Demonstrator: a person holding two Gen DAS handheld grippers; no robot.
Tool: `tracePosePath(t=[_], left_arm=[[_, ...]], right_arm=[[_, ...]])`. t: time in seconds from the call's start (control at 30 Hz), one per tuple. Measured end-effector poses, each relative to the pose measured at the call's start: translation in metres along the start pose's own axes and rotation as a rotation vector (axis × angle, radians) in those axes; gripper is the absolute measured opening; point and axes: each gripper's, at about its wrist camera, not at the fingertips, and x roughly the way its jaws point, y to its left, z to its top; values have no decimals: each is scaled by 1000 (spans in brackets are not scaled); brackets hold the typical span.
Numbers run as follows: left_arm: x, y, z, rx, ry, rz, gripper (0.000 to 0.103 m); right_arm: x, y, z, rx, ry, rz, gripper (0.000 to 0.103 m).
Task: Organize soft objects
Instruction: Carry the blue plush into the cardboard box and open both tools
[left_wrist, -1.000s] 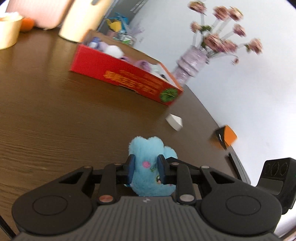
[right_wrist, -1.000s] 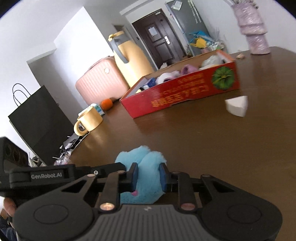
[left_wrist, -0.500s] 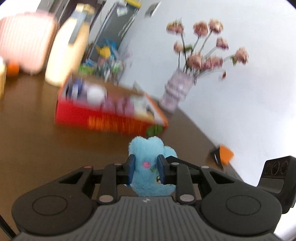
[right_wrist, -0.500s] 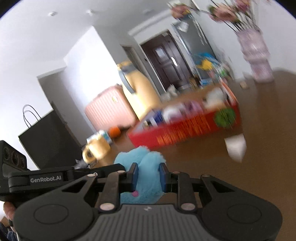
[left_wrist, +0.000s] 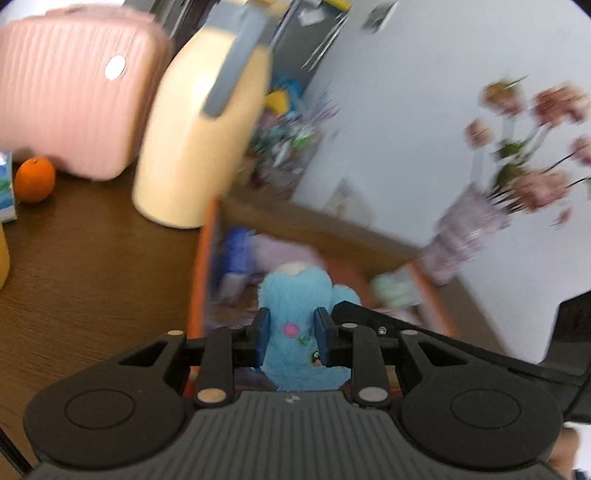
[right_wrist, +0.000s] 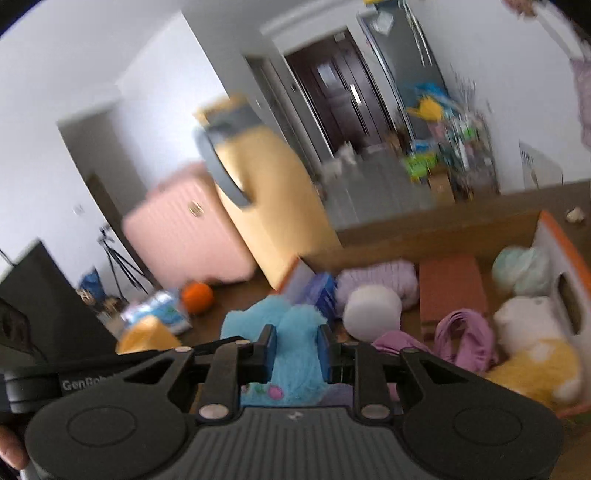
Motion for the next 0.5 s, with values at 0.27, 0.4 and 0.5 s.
tracePosePath(t=[0.27,0.4,0.5], left_arm=[[35,9,-16,159,34,164,8],[39,-3,-23,210,35,202,9],[24,-9,-19,201,21,171,10]], right_arm=[[46,-4,-25,-13,80,-1,10],[38,3,-24,-52,81,-39,13],[16,3,-17,-82,49,-67,13]])
